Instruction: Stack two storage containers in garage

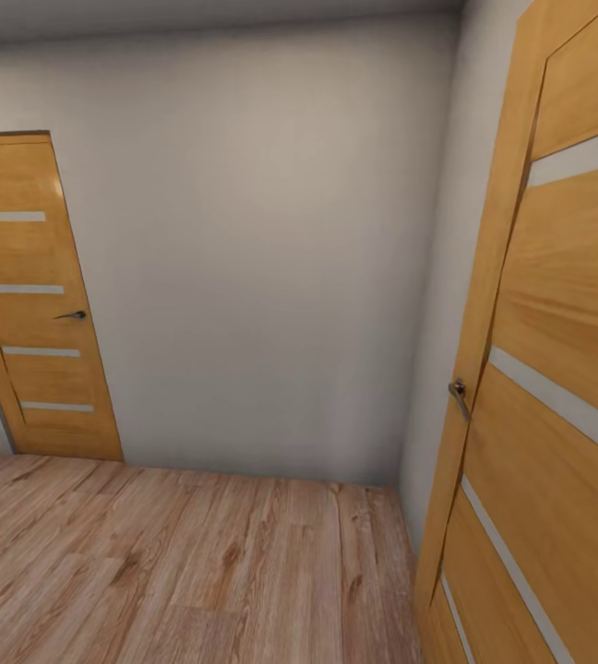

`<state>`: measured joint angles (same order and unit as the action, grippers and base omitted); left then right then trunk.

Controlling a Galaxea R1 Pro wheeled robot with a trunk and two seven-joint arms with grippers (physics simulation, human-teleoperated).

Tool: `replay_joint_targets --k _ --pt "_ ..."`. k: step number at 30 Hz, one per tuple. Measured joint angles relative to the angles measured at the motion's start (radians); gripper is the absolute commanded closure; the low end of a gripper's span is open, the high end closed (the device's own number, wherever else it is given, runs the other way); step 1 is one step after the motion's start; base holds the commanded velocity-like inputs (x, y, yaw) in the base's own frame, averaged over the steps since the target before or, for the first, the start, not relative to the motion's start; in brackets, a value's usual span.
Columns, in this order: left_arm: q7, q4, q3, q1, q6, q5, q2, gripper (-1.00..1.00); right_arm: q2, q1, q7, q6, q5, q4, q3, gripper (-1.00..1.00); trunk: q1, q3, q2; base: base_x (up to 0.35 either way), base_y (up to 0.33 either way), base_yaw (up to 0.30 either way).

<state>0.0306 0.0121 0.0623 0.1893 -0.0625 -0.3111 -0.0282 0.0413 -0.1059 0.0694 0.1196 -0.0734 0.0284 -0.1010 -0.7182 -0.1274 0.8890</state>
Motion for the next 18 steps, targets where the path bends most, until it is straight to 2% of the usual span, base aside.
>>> replay_joint_targets --k 7,14,18 --pt "0.0 0.0 0.0 0.0 0.0 0.0 0.0 -1.0 0.0 0.0 0.0 0.0 0.0 0.0 0.0 -1.0 0.0 0.0 0.0 0.061 -0.103 0.0" --pt "0.0 0.0 0.0 0.0 0.0 0.0 0.0 -1.0 0.0 0.0 0.0 -0.001 0.0 0.0 0.0 -1.0 0.0 0.0 0.0 0.008 -0.014 0.0" --pt "0.0 -0.001 0.0 0.0 -0.001 0.0 0.0 -1.0 0.0 0.0 0.0 -0.001 0.0 0.0 0.0 -1.0 0.0 0.0 0.0 0.162 -0.001 0.0"
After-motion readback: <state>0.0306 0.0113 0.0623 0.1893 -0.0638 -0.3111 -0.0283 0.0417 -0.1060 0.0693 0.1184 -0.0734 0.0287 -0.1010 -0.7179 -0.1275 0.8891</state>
